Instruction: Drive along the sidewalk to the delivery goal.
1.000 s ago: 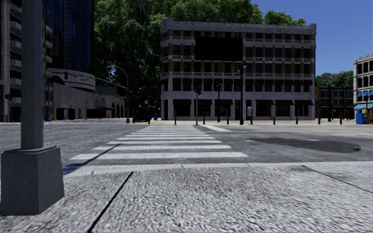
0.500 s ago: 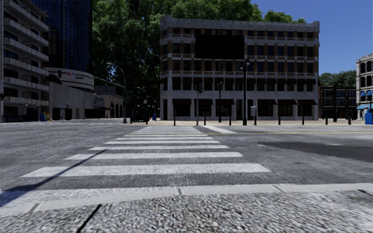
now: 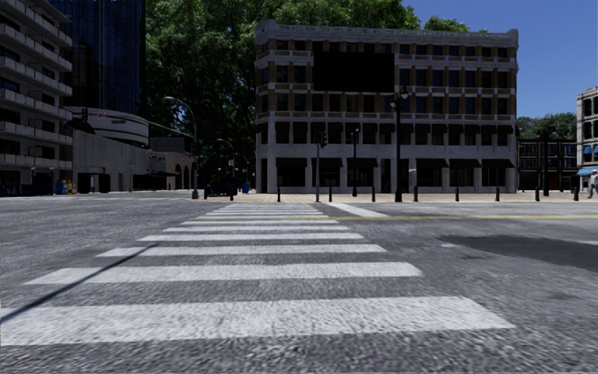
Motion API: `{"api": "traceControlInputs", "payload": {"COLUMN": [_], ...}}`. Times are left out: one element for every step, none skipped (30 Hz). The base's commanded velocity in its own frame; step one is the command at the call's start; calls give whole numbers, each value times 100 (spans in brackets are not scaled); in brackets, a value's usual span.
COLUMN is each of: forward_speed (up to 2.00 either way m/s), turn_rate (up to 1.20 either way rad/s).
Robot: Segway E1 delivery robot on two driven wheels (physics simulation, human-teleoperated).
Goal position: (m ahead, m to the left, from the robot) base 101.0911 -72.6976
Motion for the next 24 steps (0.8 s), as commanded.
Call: {"api": "traceControlInputs", "payload": {"forward_speed": [200,200,200,200,200,184,168,163,163,161,161,161,161,161,161,161,161,161,161,161,161,162,162,162], "turn_rate": [0,0,0,0,0,0,0,0,0,0,0,0,0,0,0,0,0,0,0,0,0,0,0,0]}}
